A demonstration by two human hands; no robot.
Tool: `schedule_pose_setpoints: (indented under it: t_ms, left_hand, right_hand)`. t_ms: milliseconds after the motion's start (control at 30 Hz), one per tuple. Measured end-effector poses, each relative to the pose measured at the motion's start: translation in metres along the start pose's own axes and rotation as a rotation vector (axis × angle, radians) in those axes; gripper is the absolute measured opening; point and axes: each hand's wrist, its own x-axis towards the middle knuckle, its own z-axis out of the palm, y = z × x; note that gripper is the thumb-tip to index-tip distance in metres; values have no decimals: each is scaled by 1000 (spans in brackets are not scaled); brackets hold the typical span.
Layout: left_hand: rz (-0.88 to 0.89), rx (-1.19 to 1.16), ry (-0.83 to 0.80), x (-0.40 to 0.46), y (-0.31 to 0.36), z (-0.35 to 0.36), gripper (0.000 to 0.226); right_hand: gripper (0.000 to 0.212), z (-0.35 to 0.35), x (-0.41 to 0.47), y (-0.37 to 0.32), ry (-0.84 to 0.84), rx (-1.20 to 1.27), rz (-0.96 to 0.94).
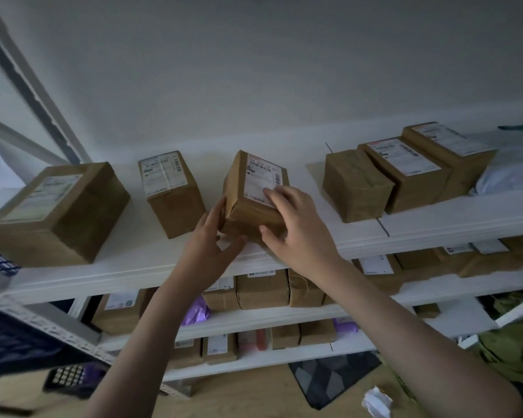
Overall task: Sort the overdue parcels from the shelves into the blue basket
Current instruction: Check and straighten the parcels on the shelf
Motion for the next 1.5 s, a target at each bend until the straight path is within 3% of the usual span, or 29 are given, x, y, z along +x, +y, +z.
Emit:
schedule_pose_setpoints:
  t_ms: [267,433,733,967,1200,1500]
  left_hand:
    - [-56,115,14,-2,-5,3,52]
    - [-71,145,-10,1,-4,5,46]
    - [-68,116,28,17,4,15,74]
    - [100,104,191,6,31,15,85]
    - [387,255,370,-13,61,0,71]
    - [247,214,320,-25,65,12,81]
  right_hand:
    - [74,11,-8,8,-22,246,121]
    - [76,15,-9,14,-76,314,216]
    - [62,14,2,20,-175,231,254]
    - [62,-18,1,6,-14,211,125]
    - [57,-59,-21,-18,201,289,-10]
    - [57,-56,-27,-14,170,301,18]
